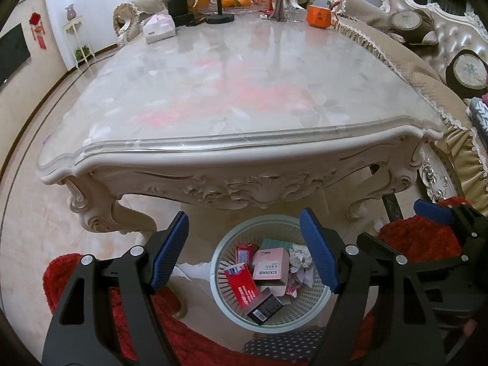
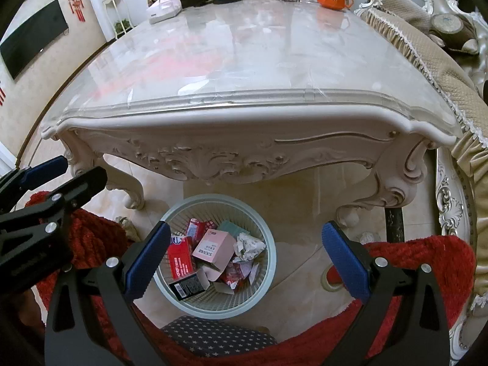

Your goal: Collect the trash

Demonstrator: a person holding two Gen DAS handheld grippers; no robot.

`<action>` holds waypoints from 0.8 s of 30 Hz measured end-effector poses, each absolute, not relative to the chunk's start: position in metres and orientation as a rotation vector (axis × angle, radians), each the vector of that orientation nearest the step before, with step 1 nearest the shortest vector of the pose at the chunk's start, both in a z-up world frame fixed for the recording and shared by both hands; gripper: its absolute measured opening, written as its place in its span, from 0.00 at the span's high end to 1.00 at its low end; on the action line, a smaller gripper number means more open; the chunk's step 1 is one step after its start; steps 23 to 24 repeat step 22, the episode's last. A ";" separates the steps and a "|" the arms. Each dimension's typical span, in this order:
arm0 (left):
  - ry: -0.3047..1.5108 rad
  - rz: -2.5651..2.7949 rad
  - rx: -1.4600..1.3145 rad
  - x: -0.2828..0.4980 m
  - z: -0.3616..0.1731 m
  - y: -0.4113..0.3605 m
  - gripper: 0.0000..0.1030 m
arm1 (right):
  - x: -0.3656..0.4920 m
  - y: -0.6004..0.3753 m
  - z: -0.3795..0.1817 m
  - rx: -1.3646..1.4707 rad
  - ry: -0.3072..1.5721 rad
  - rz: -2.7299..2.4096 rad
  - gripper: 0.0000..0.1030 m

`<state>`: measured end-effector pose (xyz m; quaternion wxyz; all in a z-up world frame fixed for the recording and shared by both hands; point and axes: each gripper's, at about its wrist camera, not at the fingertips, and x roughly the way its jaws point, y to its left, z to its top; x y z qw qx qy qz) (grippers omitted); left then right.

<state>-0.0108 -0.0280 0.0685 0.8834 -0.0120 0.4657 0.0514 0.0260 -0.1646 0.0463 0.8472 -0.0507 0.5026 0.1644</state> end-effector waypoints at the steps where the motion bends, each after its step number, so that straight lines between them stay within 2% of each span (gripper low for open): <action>1: 0.972 0.109 -0.024 -0.011 0.068 -0.028 0.29 | 0.026 -0.165 0.046 -0.105 1.061 0.348 0.08; 24: 1.003 0.125 -0.117 -0.005 0.057 -0.013 0.29 | 0.030 -0.169 0.043 -0.083 1.068 0.339 0.08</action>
